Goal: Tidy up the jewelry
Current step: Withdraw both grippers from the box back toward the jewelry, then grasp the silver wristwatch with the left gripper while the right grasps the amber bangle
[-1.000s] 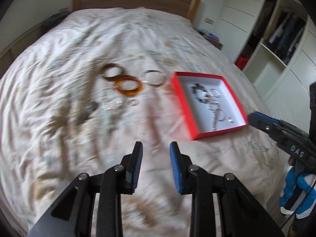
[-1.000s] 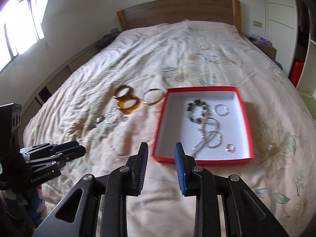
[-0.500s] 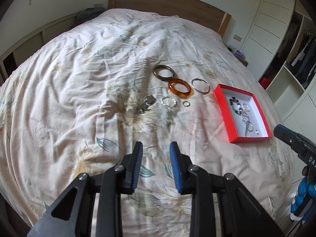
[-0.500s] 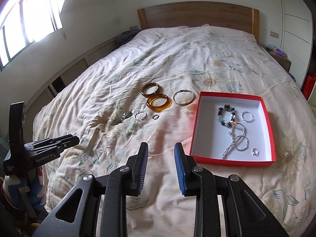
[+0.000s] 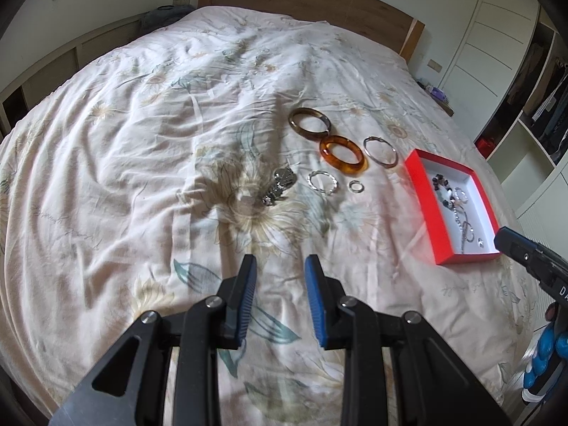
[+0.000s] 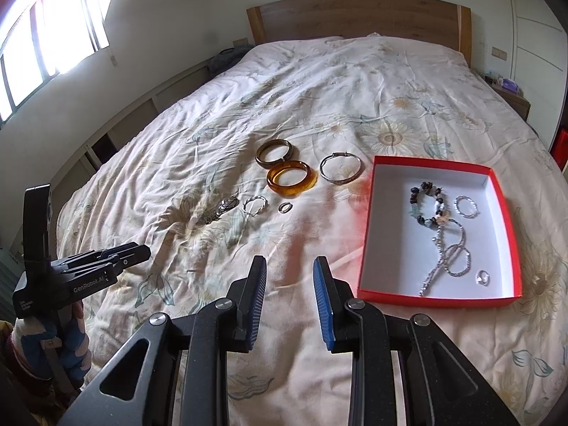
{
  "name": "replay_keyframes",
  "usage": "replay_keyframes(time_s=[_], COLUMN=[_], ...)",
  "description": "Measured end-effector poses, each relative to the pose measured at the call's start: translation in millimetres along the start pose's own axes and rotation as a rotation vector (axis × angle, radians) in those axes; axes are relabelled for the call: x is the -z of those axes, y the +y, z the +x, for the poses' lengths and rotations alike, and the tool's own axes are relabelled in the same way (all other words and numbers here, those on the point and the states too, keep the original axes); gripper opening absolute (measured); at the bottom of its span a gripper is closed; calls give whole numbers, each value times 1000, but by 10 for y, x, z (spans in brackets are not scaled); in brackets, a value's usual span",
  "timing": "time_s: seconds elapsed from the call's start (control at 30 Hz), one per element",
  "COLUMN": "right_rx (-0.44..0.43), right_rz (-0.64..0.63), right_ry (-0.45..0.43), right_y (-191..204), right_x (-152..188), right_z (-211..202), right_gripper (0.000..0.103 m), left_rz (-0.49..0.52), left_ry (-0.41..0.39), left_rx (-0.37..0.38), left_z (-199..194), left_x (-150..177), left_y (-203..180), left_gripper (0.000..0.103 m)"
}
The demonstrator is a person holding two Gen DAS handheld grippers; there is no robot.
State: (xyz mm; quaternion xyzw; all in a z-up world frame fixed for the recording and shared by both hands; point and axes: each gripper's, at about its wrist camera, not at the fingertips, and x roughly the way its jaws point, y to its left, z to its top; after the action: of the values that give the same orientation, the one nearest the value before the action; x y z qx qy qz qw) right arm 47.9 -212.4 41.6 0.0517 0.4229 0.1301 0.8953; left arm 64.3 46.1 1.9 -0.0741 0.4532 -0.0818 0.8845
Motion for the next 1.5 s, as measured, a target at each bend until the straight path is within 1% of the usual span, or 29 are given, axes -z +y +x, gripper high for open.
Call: replay_keyframes(time_s=[0.3, 0.67, 1.07, 1.43, 1.5], right_rx=[-13, -27, -44, -68, -70], right_rz=[1, 14, 39, 60, 64], right_ry=[51, 94, 112, 126, 132], right_y=[25, 31, -6, -41, -55], right_x=[-85, -202, -333, -461, -483], right_z=[356, 752, 1082, 1384, 1446], right_gripper=[27, 27, 28, 27, 27], left_rz=[23, 68, 135, 225, 220], left_ry=[17, 61, 102, 133, 136], left_rx=[9, 10, 0, 25, 24], left_z=[363, 881, 1338, 1651, 1714], left_x=[-268, -530, -721, -828, -858], left_y=[53, 48, 6, -97, -81], left_gripper=[27, 27, 27, 27, 23])
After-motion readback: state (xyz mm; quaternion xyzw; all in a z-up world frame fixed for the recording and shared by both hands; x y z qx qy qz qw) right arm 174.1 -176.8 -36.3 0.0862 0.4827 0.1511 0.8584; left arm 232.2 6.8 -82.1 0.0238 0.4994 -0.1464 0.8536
